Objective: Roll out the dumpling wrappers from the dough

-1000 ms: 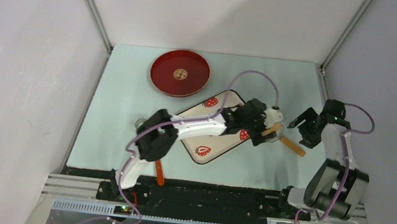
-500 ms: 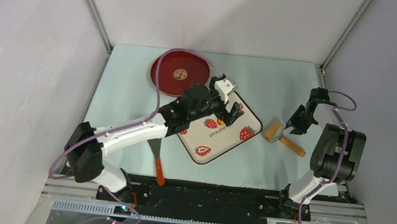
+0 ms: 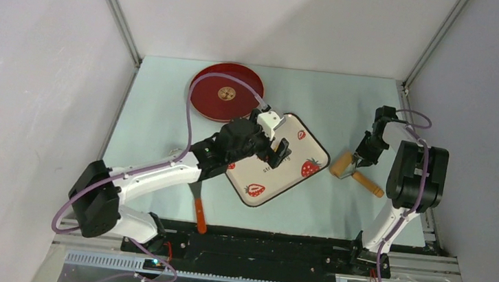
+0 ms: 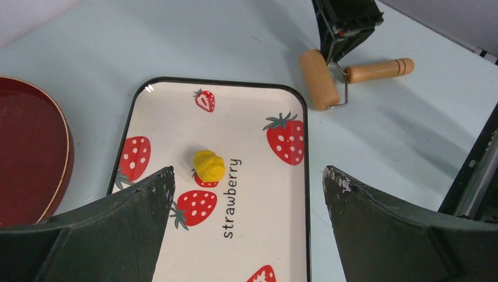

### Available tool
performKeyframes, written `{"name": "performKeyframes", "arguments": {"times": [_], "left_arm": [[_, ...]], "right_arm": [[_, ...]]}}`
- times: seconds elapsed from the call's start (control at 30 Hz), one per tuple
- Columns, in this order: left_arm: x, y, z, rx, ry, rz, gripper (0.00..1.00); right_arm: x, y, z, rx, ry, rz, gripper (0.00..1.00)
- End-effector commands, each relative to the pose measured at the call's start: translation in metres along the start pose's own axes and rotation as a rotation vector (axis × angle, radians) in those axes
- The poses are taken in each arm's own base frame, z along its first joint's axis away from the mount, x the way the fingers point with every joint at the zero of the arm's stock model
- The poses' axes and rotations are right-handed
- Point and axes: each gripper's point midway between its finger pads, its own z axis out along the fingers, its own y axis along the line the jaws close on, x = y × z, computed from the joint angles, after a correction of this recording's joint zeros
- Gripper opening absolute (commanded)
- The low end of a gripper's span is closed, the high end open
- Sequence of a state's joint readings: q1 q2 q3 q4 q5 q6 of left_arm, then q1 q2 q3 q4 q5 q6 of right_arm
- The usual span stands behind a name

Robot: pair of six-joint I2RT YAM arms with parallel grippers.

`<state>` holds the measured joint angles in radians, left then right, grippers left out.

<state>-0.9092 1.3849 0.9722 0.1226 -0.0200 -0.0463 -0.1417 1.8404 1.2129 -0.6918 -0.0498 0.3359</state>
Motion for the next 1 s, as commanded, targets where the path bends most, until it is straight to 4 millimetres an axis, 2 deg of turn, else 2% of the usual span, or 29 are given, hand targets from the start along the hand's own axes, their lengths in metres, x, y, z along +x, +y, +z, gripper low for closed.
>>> {"name": "performKeyframes", "arguments": {"times": [0.0, 0.07, 0.17, 0.27, 0.33, 0.5, 0.6, 0.63, 0.83, 0.97], "left_arm": [[-0.024, 0.008, -0.012, -0.04, -0.082, -0.023, 1.0], [-0.024, 0.008, -0.012, -0.04, -0.081, -0.028, 1.0], [-0.023, 0.008, -0.015, -0.042, -0.084, -0.034, 0.99], [-0.025, 0.01, -0.021, -0.05, -0.094, -0.031, 0.99], [-0.025, 0.012, -0.024, -0.061, -0.098, -0.024, 1.0], [-0.021, 0.019, -0.033, -0.088, -0.101, -0.012, 1.0], [-0.015, 0.02, -0.038, -0.097, -0.098, -0.013, 1.0], [-0.014, 0.021, -0.039, -0.102, -0.097, -0.013, 1.0], [-0.005, 0.027, -0.05, -0.129, -0.099, -0.026, 1.0], [0.001, 0.029, -0.058, -0.144, -0.098, -0.033, 1.0]], "right_arm": [[-0.001, -0.001, 0.006, 0.047, 0.012, -0.05, 0.25], [0.002, 0.0, 0.014, 0.041, 0.032, -0.055, 0.2], [0.006, 0.001, 0.021, 0.043, 0.051, -0.058, 0.0], [0.009, 0.0, 0.019, 0.054, 0.057, -0.071, 0.0], [0.008, 0.002, 0.01, 0.052, 0.045, -0.092, 0.0], [0.005, 0.014, -0.024, 0.056, -0.038, -0.184, 0.0], [0.01, 0.019, -0.039, 0.07, -0.06, -0.244, 0.0], [0.015, 0.027, -0.045, 0.074, -0.076, -0.283, 0.0], [0.045, 0.04, -0.064, 0.123, -0.106, -0.424, 0.0], [0.078, 0.06, -0.069, 0.035, -0.086, -0.51, 0.0]]}}
